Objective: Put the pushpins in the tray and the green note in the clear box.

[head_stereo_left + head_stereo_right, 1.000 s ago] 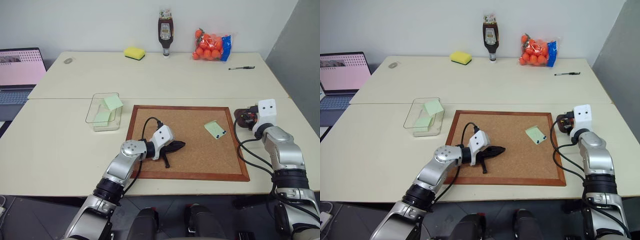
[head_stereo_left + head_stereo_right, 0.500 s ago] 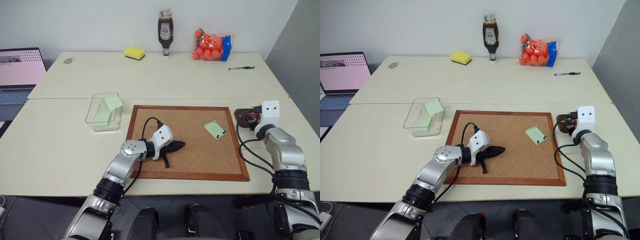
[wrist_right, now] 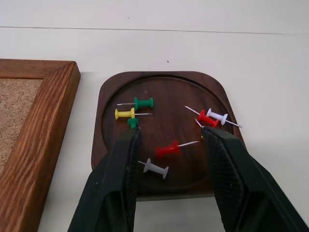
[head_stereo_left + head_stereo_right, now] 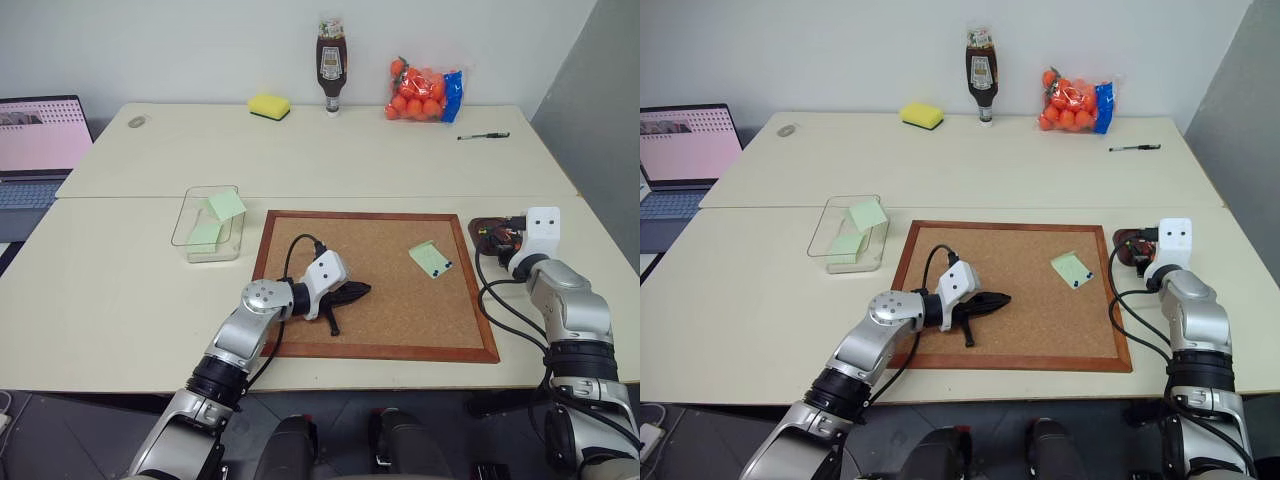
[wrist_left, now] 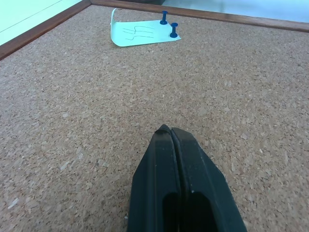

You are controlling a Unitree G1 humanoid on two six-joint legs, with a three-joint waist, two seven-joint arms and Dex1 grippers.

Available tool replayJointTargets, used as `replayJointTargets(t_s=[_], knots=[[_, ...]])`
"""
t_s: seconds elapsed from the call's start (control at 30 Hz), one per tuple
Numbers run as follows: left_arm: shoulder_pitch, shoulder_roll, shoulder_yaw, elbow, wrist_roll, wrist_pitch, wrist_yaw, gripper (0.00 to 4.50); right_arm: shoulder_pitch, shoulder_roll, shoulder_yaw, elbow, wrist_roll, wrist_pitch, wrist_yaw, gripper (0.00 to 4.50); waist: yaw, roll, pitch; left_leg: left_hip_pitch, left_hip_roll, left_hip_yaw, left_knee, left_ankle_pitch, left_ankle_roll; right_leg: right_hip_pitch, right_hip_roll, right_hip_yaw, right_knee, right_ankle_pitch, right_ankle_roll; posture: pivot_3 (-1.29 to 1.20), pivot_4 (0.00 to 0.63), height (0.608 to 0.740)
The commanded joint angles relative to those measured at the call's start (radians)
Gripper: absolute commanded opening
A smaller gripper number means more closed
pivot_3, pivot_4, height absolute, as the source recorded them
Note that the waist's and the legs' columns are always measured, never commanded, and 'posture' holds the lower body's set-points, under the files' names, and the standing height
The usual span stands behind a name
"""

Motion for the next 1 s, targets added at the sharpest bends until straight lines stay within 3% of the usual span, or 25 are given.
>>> replayJointTargets(t_s=[0.03,0.33,0.63,1.0], knots=[[0.000,-0.001,-0.021,0.028,0.020,0.008,-0.005,0.00,-0.012,-0.001,-0.028,-0.033,0.014,0.007,-0.013,2.14,0.000,0.000,0.000,0.000,0.000,0.000,0.000,0.000,0.000,0.000,0.000,0.000,0.000,0.000,0.000,0.00,0.150,0.740],[-0.001,0.000,-0.019,0.030,0.022,0.007,-0.002,0.00,0.041,0.023,-0.053,-0.240,0.060,-0.028,-0.006,2.14,0.002,0.000,0.000,0.000,0.000,0.000,0.000,0.000,0.000,0.000,0.000,0.000,0.000,0.000,0.000,0.00,0.150,0.740],[0.014,0.009,-0.020,0.017,0.021,0.010,0.001,0.00,0.284,0.007,0.045,-0.571,0.101,0.042,0.109,2.14,0.001,0.000,0.000,-0.001,0.000,-0.001,0.000,0.000,0.000,0.000,-0.001,-0.001,-0.001,0.000,0.000,0.00,0.150,0.740],[0.012,0.013,-0.025,0.016,0.023,0.006,-0.002,0.00,0.306,0.071,0.156,-0.529,0.049,0.031,0.079,2.14,0.001,0.001,0.000,0.000,0.000,-0.001,0.000,0.000,0.000,0.000,-0.001,-0.001,-0.001,0.000,0.000,0.00,0.150,0.740]])
